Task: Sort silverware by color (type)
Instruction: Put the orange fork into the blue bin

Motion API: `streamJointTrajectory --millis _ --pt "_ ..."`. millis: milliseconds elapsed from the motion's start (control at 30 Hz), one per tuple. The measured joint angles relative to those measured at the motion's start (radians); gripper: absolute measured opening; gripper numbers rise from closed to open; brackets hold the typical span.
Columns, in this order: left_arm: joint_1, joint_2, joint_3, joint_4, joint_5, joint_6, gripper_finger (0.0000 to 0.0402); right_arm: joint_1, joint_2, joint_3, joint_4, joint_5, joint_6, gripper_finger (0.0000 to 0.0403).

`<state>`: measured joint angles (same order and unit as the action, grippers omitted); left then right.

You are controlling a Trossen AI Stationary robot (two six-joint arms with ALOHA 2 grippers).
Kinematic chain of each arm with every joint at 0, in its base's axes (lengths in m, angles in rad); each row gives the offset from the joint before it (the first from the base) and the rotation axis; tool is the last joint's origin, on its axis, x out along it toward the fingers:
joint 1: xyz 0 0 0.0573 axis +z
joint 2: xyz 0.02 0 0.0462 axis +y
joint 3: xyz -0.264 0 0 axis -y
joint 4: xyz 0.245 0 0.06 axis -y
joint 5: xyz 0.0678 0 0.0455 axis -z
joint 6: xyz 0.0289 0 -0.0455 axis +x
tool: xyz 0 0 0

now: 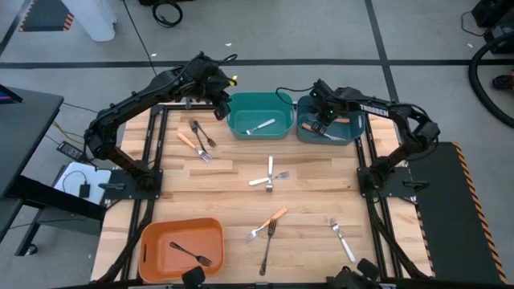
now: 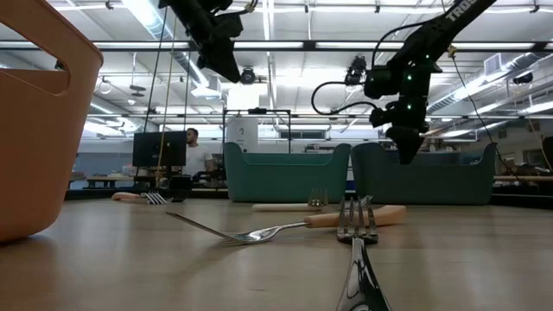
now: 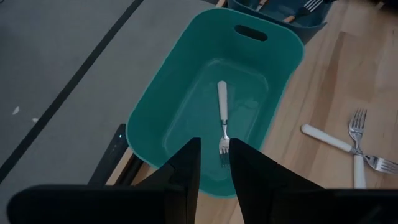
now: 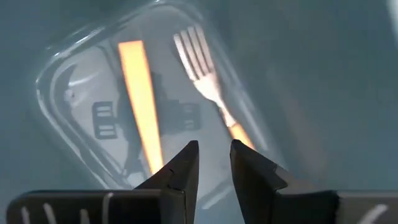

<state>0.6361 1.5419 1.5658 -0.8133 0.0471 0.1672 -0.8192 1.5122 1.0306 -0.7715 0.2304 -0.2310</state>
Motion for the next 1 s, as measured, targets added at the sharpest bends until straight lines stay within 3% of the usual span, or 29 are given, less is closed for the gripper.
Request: streamJointTrajectory --millis 300,500,667,833,1000 --pt "0.014 0.018 0.001 -0.105 -0.011 -0.084 0.0123 0.0 -0.121 0.0 0.04 0.049 0.003 0.0101" --pt "0.015 0.032 0.001 -0.209 -0.074 -0.197 0.0143 -0.003 -0.177 0.001 0.111 0.05 0.003 0.0102" --pt "0.032 0.032 0.001 -0.377 -0.216 -0.305 0.0142 -0.005 -0.19 0.001 0.128 0.048 0.005 0.0102" --pt "0.067 0.031 -0.002 -0.474 -0.222 -0.449 0.0142 -0.005 -0.19 0.001 0.128 0.021 0.091 0.0102" --pt "0.06 0.031 -0.052 -0.502 -0.218 -0.347 0.0142 -0.004 -0.19 0.001 0.127 -0.027 0.109 0.0102"
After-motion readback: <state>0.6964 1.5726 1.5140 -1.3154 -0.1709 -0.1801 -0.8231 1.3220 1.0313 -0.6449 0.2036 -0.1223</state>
